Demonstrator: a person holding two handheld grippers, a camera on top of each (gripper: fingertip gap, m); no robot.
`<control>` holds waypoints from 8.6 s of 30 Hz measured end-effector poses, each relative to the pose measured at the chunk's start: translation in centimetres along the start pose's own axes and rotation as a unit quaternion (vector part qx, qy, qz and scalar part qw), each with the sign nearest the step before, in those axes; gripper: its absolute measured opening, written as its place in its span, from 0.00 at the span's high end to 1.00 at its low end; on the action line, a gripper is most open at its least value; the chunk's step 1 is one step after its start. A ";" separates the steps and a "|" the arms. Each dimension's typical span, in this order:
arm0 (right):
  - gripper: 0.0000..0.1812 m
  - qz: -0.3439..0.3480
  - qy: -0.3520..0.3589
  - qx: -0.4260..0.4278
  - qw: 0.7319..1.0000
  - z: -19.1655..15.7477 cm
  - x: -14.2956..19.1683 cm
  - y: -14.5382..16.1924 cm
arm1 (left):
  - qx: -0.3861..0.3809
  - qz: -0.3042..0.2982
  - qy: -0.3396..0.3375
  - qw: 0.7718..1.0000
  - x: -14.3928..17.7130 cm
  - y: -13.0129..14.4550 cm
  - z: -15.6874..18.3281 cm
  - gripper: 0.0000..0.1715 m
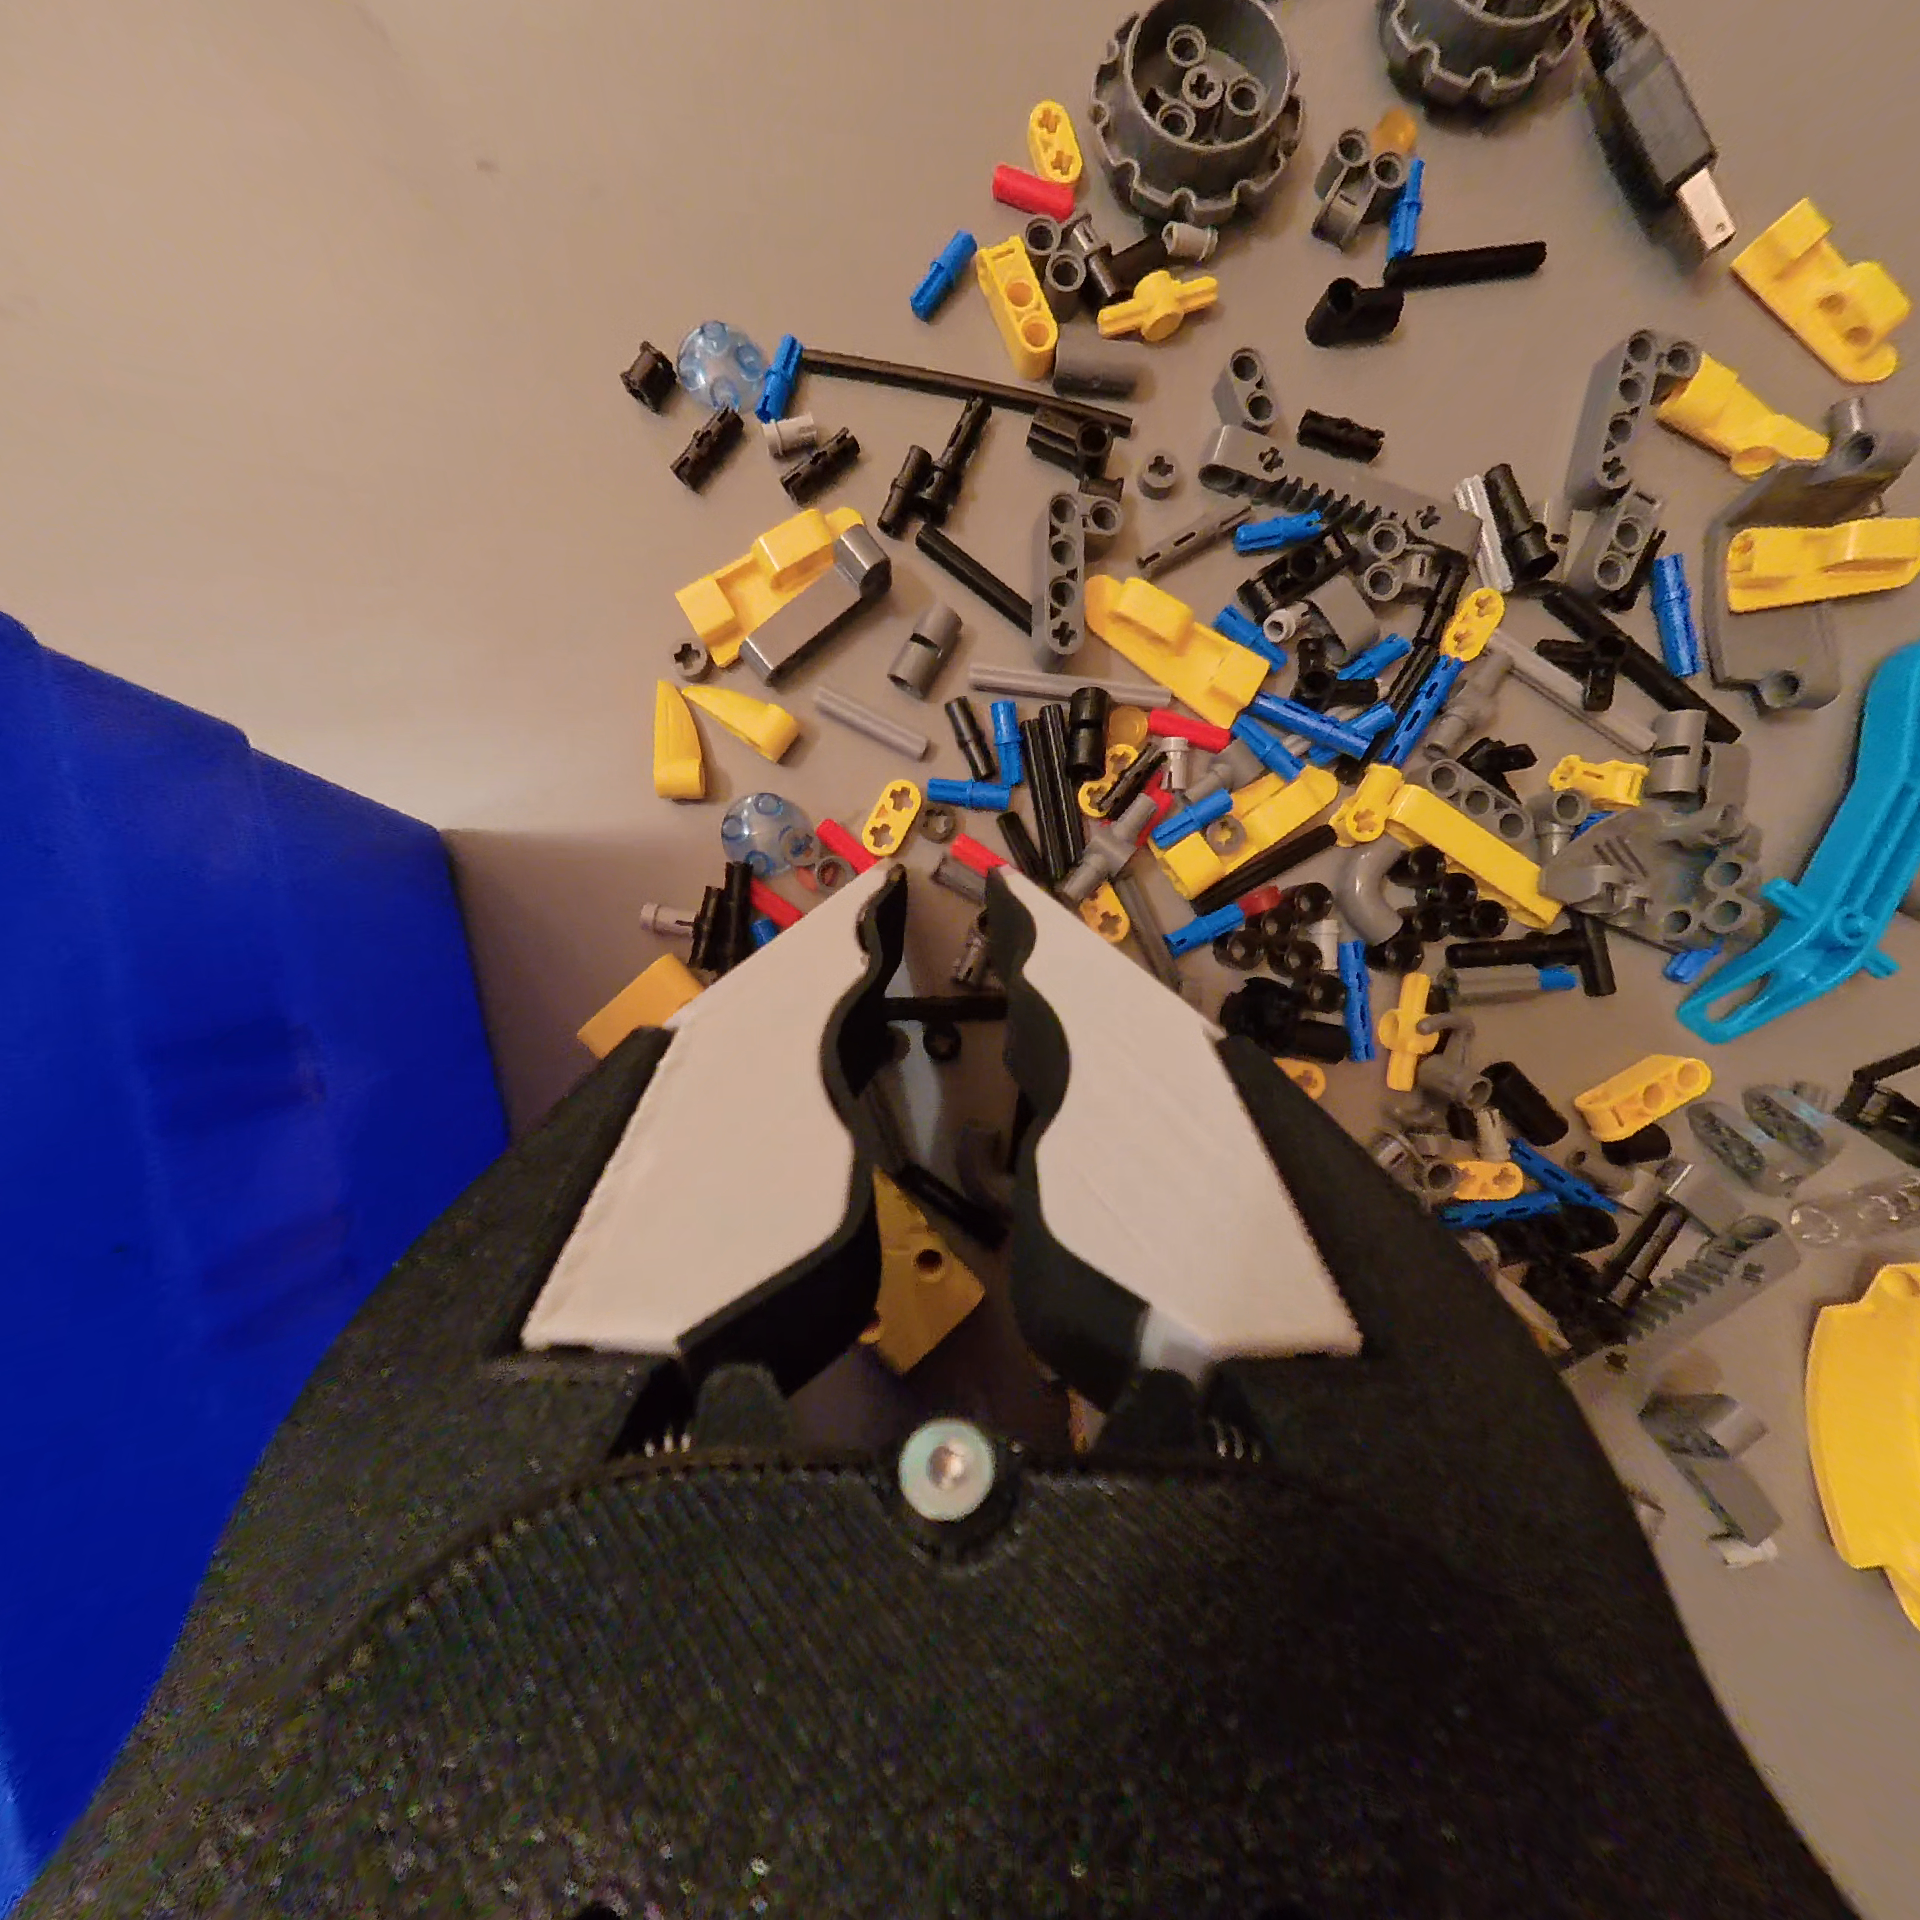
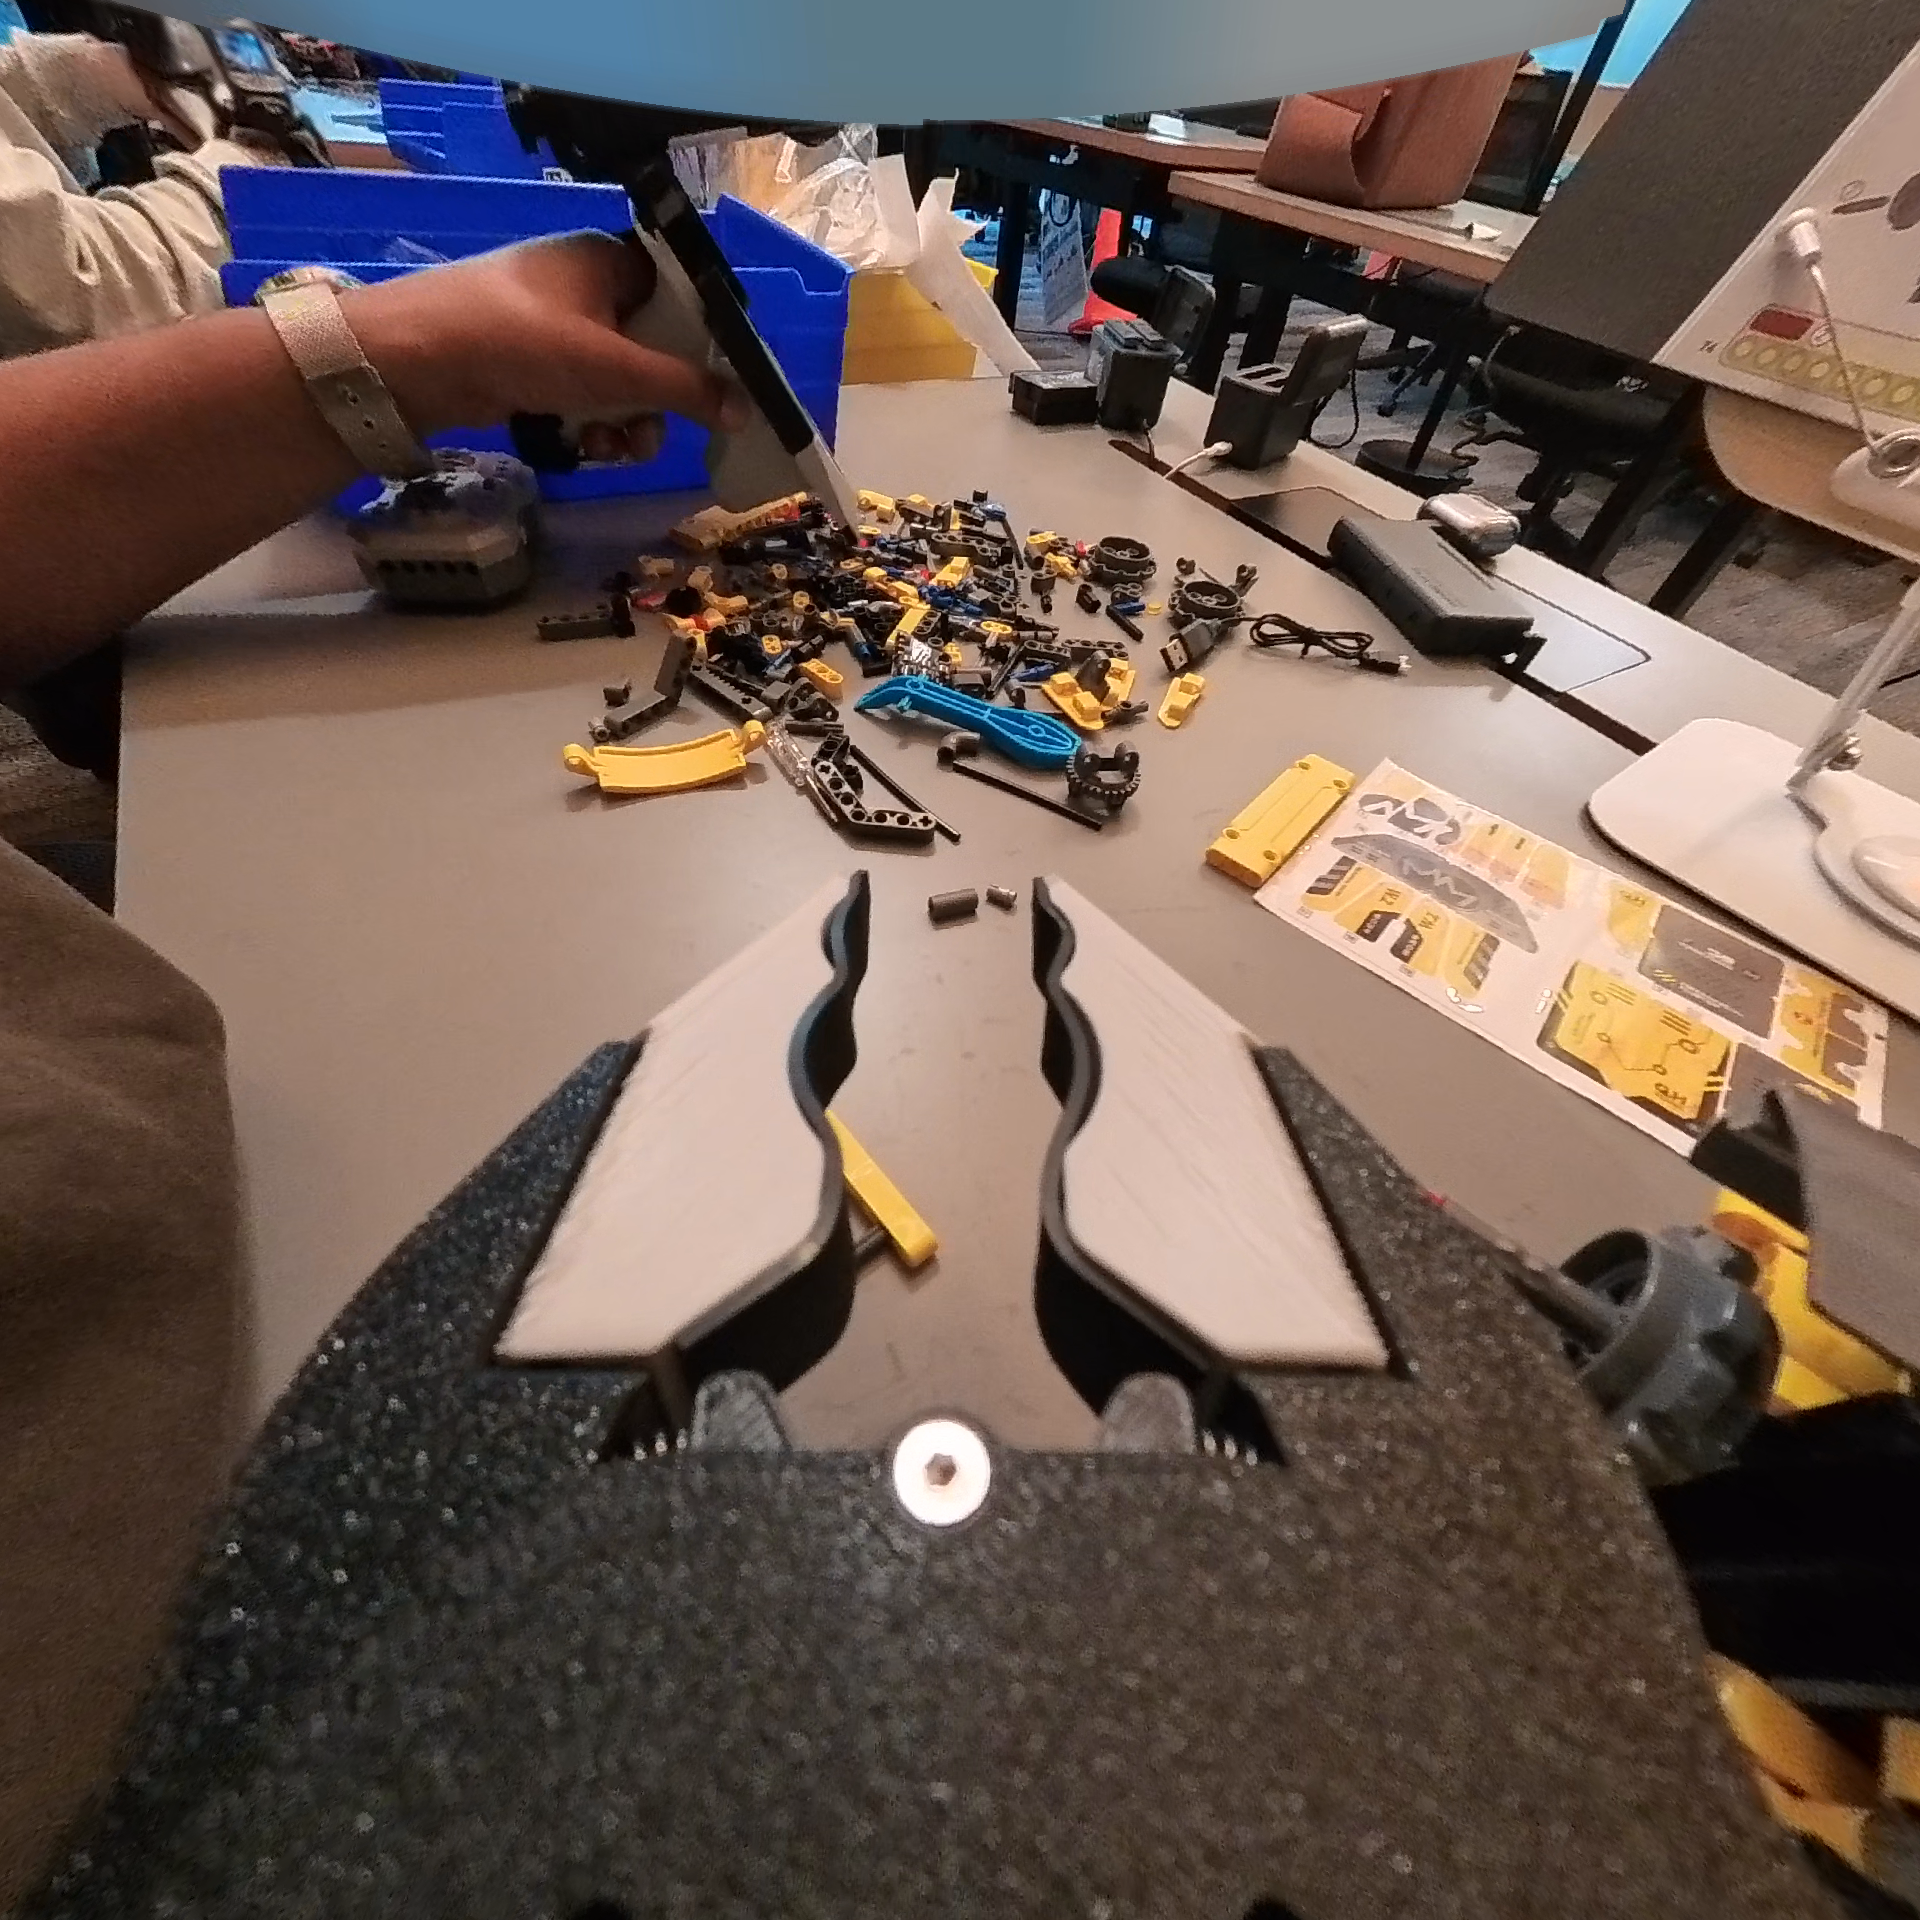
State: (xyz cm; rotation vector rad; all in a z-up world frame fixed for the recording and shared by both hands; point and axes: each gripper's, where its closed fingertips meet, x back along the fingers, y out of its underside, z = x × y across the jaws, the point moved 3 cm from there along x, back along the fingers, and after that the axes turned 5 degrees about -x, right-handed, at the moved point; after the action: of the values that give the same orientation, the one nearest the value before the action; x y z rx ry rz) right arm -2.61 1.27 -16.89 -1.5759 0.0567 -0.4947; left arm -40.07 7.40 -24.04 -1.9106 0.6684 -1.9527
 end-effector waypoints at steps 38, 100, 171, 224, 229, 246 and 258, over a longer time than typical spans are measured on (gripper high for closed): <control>0.83 0.014 0.023 0.021 0.999 0.0 0.9 -0.6 | -0.056 0.133 0.356 0.923 6.5 -2.1 23.7 1.00; 0.86 -0.121 0.118 0.085 0.982 -0.6 2.1 5.5 | -0.277 0.048 0.257 0.925 0.4 0.9 33.5 0.90; 0.86 -0.209 0.144 0.051 0.966 1.7 2.5 7.9 | -0.387 0.111 0.232 0.885 3.0 5.5 31.8 0.97; 0.83 -0.230 0.096 -0.010 0.968 1.8 1.5 8.4 | -0.330 0.108 0.283 0.894 4.3 7.5 33.3 0.97; 0.83 -0.229 0.097 -0.021 0.968 2.1 1.5 8.4 | -0.347 0.103 0.307 0.880 4.7 8.0 34.4 0.97; 0.87 -0.203 -0.080 -0.088 0.972 -2.1 3.0 7.8 | -0.427 0.084 0.275 0.857 4.5 7.6 35.1 0.97; 1.00 -0.239 -0.058 -0.049 0.968 -2.3 2.5 8.8 | -0.426 0.084 0.278 0.857 4.4 7.5 35.5 0.97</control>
State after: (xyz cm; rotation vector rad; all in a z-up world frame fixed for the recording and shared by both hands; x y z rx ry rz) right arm 1.16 -2.41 -24.72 -1.7146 -0.4034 -0.7812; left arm -5.63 -4.88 -24.65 -1.5154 2.0746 -2.3012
